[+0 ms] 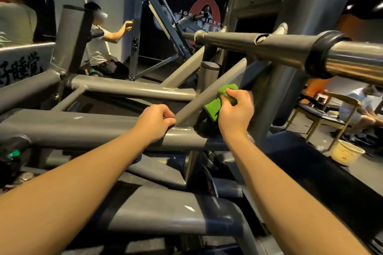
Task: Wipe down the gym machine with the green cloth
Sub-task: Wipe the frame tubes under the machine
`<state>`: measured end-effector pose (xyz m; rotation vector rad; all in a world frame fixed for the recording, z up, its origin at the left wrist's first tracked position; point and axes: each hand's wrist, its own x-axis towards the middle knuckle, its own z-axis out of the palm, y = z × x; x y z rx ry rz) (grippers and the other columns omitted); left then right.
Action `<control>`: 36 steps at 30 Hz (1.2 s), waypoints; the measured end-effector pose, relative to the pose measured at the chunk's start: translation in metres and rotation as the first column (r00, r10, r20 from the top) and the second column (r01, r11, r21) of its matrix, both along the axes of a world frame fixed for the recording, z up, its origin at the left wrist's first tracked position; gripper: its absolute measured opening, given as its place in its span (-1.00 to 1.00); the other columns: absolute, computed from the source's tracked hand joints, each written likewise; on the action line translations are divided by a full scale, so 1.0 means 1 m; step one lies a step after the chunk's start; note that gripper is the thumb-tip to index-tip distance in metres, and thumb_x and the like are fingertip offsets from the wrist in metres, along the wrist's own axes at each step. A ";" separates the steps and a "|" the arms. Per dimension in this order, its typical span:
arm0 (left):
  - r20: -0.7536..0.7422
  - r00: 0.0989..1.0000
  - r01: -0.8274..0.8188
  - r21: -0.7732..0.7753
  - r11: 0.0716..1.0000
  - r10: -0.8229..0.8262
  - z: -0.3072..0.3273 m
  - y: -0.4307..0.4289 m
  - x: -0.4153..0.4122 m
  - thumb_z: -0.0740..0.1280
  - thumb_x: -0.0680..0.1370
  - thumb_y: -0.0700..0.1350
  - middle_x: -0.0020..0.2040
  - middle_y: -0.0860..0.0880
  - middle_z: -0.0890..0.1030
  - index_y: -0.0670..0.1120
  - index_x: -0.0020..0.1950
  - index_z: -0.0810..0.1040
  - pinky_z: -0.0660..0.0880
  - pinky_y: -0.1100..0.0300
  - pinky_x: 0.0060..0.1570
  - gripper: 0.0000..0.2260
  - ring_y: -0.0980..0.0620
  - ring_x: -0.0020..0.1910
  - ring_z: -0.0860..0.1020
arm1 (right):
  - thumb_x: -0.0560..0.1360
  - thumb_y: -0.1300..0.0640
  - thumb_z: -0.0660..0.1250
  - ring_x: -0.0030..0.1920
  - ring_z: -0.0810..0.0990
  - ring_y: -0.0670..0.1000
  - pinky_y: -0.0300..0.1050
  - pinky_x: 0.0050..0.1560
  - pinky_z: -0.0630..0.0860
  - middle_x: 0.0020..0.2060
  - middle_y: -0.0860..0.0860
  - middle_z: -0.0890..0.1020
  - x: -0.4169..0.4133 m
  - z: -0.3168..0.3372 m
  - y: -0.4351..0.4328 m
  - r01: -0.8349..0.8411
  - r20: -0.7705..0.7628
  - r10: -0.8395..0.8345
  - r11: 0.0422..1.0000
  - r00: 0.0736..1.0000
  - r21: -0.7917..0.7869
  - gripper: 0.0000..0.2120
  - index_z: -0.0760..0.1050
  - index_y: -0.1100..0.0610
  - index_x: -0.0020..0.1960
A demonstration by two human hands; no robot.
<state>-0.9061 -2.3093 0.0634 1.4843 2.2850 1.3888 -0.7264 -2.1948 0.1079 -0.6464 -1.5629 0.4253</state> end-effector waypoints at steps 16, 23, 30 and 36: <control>-0.023 1.000 -0.011 -0.044 0.999 0.010 0.009 -0.002 0.001 0.47 0.56 -0.03 -0.10 0.08 0.64 0.03 -0.01 0.66 0.54 0.08 0.02 -0.96 0.09 -0.06 0.59 | 0.55 0.31 0.41 0.13 0.55 -0.08 -0.38 0.20 0.47 0.13 0.04 0.53 -0.003 -0.003 0.005 0.049 0.072 -0.062 0.985 0.995 0.164 -0.86 0.63 0.18 0.09; 0.004 1.000 0.019 -0.022 1.000 -0.019 0.003 -0.004 -0.002 0.45 0.58 -0.07 -0.08 0.06 0.64 0.03 -0.02 0.64 0.48 0.15 -0.04 -0.98 0.11 -0.05 0.58 | 0.48 0.23 0.52 0.18 0.54 0.04 -0.03 0.18 0.59 0.15 0.06 0.54 -0.031 -0.064 -0.018 -0.276 0.517 0.045 0.883 0.855 0.380 -0.74 0.65 0.09 0.15; 0.009 1.000 -0.008 -0.049 0.999 0.009 0.009 -0.002 0.001 0.47 0.56 -0.06 -0.10 0.06 0.66 0.03 -0.04 0.66 0.50 0.12 -0.02 -0.98 0.10 -0.06 0.59 | 0.50 0.50 0.31 0.14 0.55 -0.23 -0.38 0.22 0.44 0.11 0.15 0.56 0.013 0.058 0.040 0.014 0.166 -0.096 0.900 0.981 0.436 -0.70 0.62 0.29 0.16; 0.034 0.999 0.010 -0.023 1.000 -0.009 0.004 -0.007 0.002 0.44 0.57 -0.07 -0.08 0.07 0.66 0.02 0.01 0.67 0.53 0.11 0.00 -0.96 0.11 -0.04 0.59 | 0.52 0.28 0.43 0.32 0.37 -0.14 -0.31 0.38 0.29 0.25 0.06 0.59 -0.014 -0.030 -0.006 -0.111 0.367 -0.036 0.922 0.929 0.370 -0.75 0.66 0.16 0.19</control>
